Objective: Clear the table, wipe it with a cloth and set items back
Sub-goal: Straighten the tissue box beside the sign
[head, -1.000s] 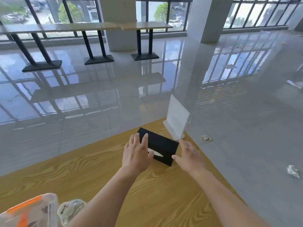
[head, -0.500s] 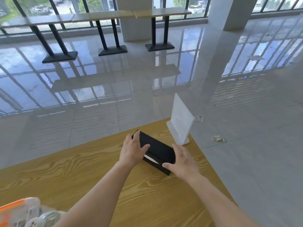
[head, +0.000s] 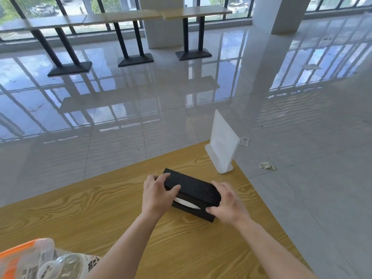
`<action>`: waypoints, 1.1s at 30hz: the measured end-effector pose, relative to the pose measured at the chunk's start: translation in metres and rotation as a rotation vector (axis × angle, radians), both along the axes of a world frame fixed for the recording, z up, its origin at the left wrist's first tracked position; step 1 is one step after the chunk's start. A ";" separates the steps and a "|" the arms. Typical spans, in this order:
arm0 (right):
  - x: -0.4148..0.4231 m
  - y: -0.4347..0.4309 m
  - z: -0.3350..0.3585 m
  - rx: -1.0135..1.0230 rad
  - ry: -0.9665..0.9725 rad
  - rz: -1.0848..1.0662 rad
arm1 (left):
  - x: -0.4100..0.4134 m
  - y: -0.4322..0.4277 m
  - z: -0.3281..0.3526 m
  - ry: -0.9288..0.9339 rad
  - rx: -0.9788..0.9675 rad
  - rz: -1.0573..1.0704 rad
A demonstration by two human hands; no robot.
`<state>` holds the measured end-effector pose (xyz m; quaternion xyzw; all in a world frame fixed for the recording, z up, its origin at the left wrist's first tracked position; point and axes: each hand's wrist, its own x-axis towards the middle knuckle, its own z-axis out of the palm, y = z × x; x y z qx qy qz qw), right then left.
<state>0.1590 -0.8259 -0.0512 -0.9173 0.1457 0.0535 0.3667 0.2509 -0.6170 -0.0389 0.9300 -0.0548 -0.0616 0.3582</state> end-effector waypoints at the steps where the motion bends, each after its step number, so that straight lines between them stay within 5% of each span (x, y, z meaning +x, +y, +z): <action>1: -0.001 -0.001 0.000 0.026 0.002 0.006 | -0.004 0.002 -0.001 -0.002 -0.019 0.022; 11: 0.028 -0.020 0.000 0.425 0.052 -0.095 | 0.002 0.008 -0.010 0.001 -0.116 0.139; 29: 0.018 -0.010 -0.021 0.512 0.089 -0.290 | -0.017 0.004 -0.038 0.199 -0.080 0.089; 33: 0.000 -0.015 -0.027 0.379 0.157 -0.324 | -0.019 0.013 -0.043 0.263 -0.087 0.157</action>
